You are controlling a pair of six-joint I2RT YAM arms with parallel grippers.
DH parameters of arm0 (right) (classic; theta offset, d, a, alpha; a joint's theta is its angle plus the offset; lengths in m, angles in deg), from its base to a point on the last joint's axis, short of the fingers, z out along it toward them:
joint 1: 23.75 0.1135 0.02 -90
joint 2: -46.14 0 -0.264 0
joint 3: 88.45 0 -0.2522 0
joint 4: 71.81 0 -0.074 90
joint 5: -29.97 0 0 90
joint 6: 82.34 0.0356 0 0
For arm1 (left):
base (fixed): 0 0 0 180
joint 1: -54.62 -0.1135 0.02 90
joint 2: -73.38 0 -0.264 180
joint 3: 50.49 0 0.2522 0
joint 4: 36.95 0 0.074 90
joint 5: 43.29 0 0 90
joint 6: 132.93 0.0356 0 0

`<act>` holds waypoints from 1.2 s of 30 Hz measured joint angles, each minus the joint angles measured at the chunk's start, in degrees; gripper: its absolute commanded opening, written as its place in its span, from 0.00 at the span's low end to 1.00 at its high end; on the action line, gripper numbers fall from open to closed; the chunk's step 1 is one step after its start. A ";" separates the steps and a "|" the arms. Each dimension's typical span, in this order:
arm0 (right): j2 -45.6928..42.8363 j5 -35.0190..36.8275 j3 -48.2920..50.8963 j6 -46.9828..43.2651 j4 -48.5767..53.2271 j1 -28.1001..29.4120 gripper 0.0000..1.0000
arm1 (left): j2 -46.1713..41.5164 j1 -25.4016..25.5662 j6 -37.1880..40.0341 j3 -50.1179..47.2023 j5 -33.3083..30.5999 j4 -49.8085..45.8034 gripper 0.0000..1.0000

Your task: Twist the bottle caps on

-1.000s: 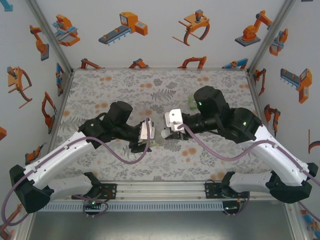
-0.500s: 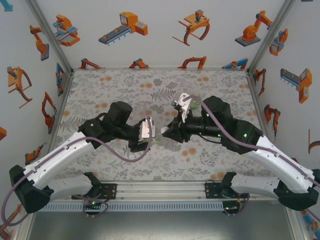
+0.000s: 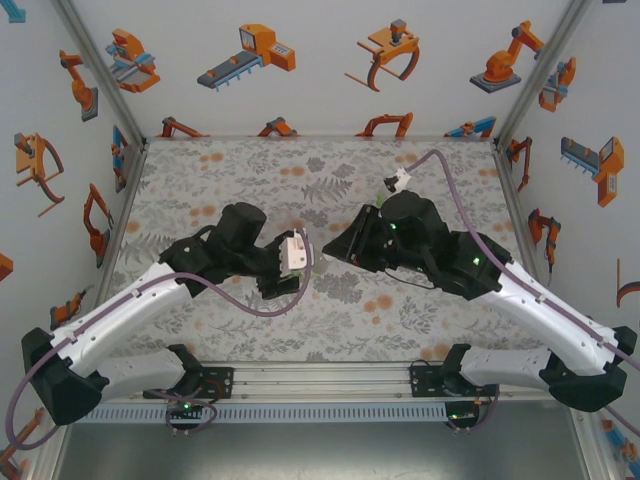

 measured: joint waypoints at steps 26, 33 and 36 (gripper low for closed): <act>20.74 2.54 -19.26 -18.75 12.72 -12.57 0.00 | -2.14 -1.40 -11.80 -1.14 -4.96 4.44 0.97; 33.51 1.95 -31.04 -32.52 17.07 -17.46 0.00 | -1.75 -6.99 -26.67 1.33 -7.87 1.11 0.97; 39.65 1.99 -38.03 -37.70 17.88 -18.97 0.00 | -0.98 -9.77 -32.02 1.92 -7.52 0.83 0.97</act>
